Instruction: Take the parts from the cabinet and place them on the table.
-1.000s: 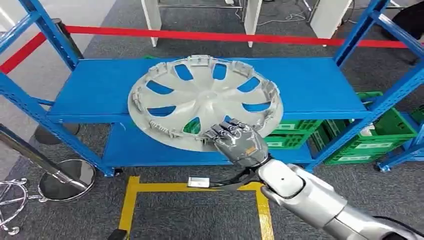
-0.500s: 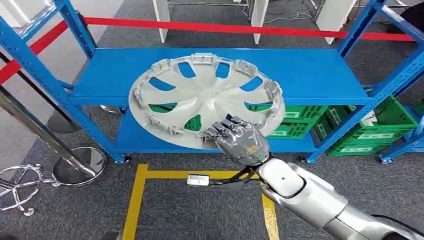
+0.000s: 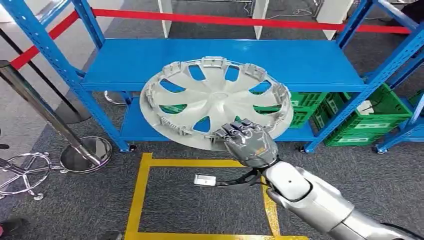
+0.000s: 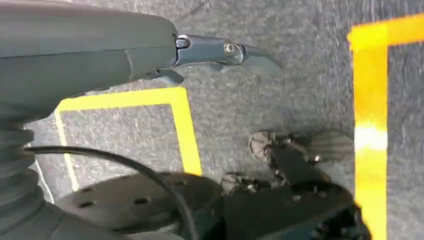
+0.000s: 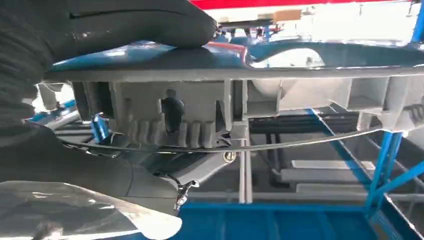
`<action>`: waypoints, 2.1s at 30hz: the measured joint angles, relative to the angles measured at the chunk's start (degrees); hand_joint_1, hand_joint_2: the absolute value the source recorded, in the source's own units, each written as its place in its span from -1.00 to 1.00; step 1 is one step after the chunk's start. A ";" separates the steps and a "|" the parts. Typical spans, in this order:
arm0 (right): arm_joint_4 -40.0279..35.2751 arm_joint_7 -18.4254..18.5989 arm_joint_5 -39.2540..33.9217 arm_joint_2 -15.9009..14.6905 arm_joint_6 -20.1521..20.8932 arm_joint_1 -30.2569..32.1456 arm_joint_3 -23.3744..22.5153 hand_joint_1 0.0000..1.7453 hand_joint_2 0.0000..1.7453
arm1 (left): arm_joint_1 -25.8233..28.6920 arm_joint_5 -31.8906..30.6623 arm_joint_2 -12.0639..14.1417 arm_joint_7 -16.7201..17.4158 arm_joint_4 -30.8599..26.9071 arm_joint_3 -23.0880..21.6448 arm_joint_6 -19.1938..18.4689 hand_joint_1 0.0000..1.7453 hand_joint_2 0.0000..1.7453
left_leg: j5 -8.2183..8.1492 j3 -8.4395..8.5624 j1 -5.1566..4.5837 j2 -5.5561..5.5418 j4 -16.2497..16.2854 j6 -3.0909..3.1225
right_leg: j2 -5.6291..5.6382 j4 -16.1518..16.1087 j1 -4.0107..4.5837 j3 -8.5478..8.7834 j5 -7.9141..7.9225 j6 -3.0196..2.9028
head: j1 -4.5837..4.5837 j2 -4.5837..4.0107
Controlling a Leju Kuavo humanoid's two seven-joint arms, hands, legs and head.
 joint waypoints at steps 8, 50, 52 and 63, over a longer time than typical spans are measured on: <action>-0.07 -0.02 0.04 0.00 0.13 0.67 -0.15 1.00 1.00 | 0.22 -0.50 0.48 -0.28 0.00 0.02 0.09 -1.00 1.00 | -11.20 -1.71 1.12 -0.10 17.56 -2.72 | -0.94 -0.18 -1.13 -6.29 6.26 -0.78 | -0.35 0.00; -0.52 5.16 2.78 1.16 0.50 -1.53 0.72 1.00 1.00 | -0.20 -4.18 1.79 -1.77 0.00 0.07 0.52 -1.00 1.00 | -7.97 7.63 0.95 0.37 0.18 0.91 | -0.26 11.55 -1.41 -14.16 1.87 2.55 | 0.13 0.00; -0.52 5.31 2.78 1.11 0.50 -1.51 0.98 1.00 1.00 | -0.11 -4.20 1.79 -1.77 0.00 0.07 0.44 -1.00 1.00 | -7.37 6.71 0.86 0.38 0.26 0.87 | -0.22 19.11 -1.48 -16.72 -1.43 2.79 | 0.11 0.00; -0.83 7.19 2.78 0.81 0.33 -1.74 1.18 1.00 1.00 | -0.13 -4.81 1.60 -1.86 0.00 0.07 0.44 -1.00 1.00 | -6.83 4.70 0.63 0.33 0.97 -1.55 | -0.30 0.87 -1.47 -5.15 5.11 -0.02 | -0.04 0.00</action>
